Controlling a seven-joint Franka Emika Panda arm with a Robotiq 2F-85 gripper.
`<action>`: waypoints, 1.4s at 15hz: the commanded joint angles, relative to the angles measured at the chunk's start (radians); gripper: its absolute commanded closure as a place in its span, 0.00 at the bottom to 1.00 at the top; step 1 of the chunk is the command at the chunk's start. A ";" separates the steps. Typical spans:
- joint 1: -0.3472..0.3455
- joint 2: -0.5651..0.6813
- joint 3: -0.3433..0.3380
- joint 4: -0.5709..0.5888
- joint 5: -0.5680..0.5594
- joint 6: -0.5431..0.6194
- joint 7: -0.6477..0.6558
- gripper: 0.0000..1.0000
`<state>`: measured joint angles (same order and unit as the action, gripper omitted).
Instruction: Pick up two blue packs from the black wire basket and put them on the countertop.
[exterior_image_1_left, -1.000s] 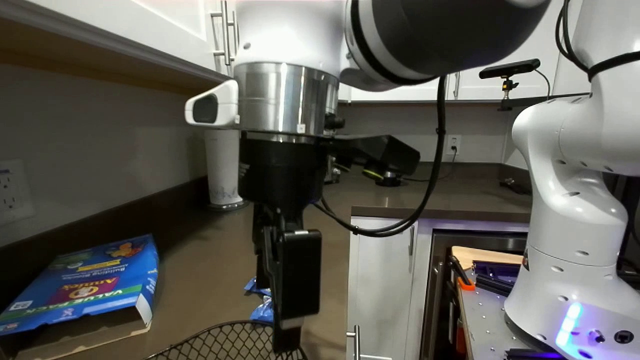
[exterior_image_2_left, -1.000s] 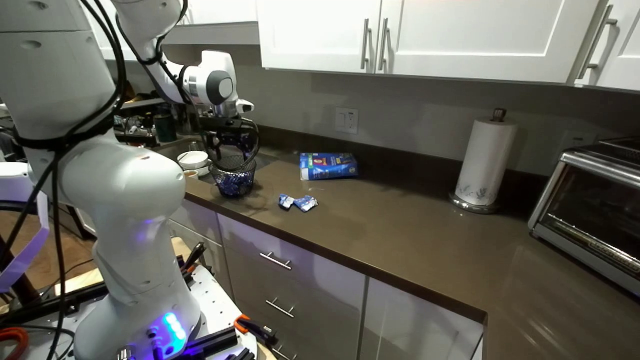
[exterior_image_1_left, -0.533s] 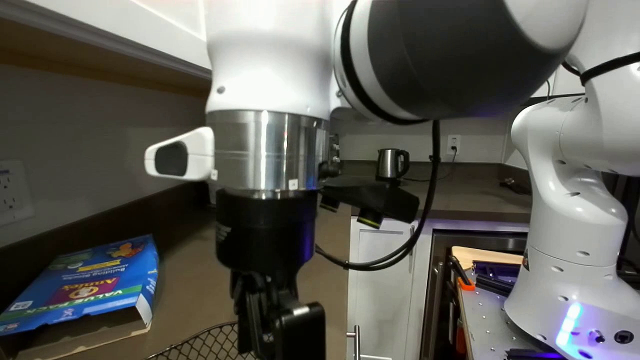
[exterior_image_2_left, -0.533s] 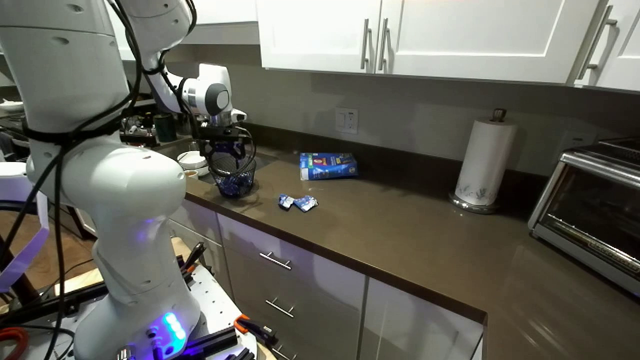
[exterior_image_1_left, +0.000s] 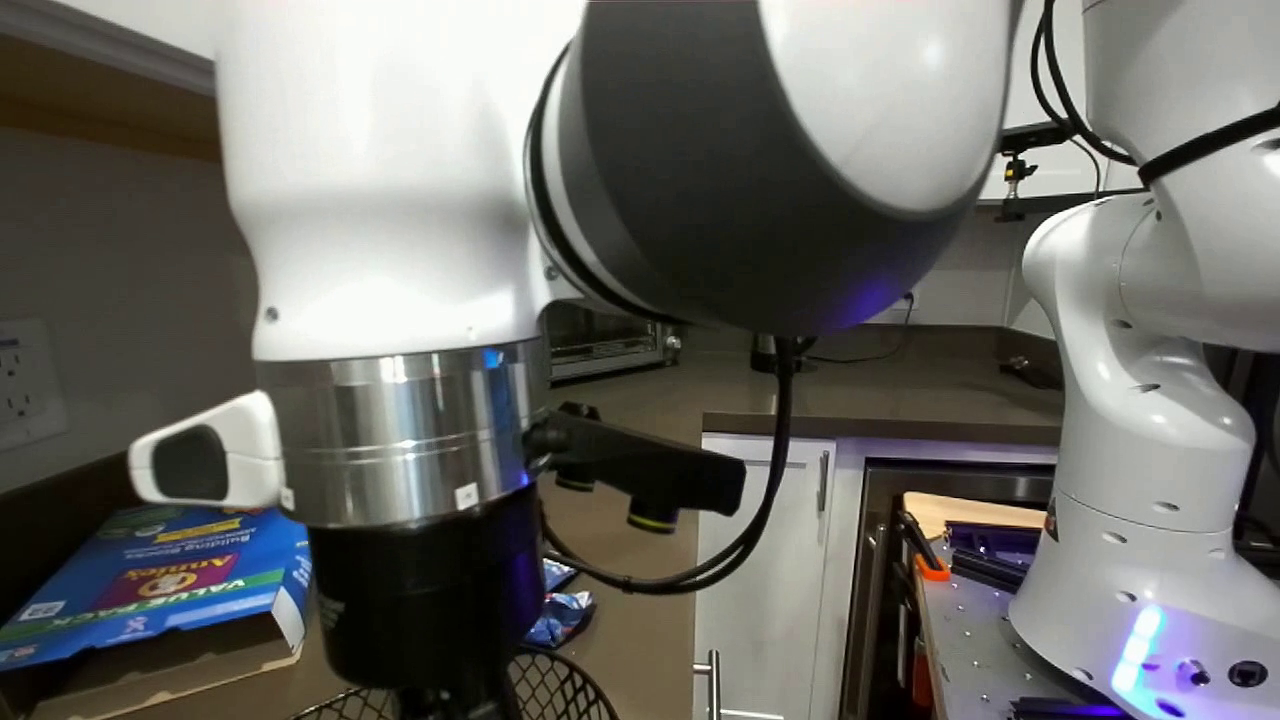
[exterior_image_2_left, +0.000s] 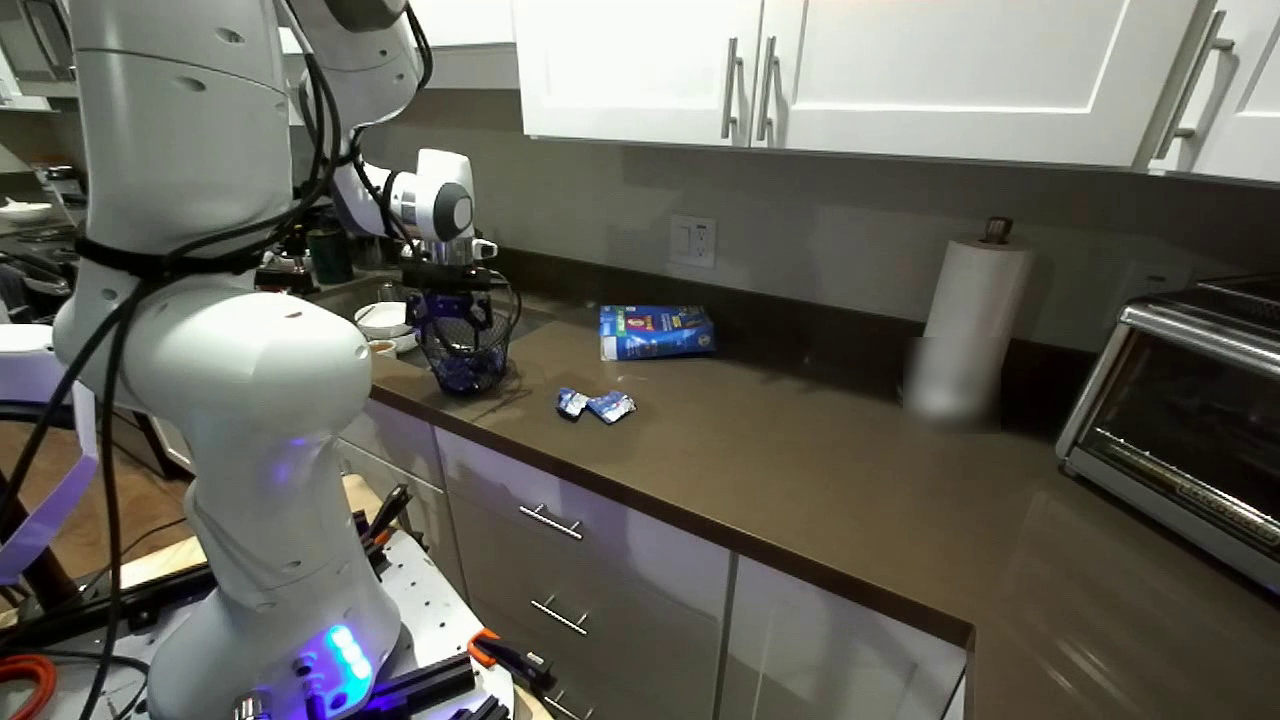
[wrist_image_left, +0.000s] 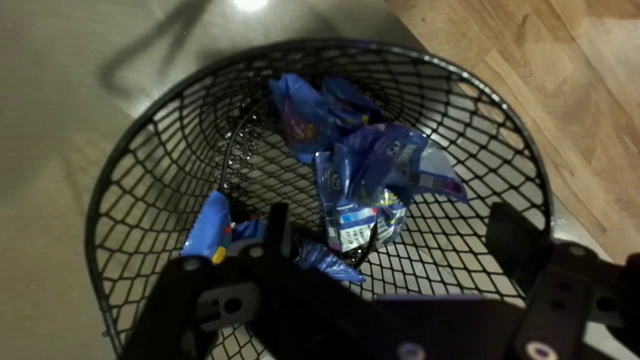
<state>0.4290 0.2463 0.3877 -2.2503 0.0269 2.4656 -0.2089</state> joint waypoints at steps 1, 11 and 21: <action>-0.011 0.067 0.006 0.080 -0.044 -0.054 -0.021 0.00; 0.008 0.165 -0.028 0.133 -0.155 -0.153 0.019 0.29; 0.057 0.157 -0.027 0.182 -0.249 -0.306 0.057 0.91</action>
<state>0.4646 0.4129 0.3608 -2.0908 -0.1797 2.2154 -0.1899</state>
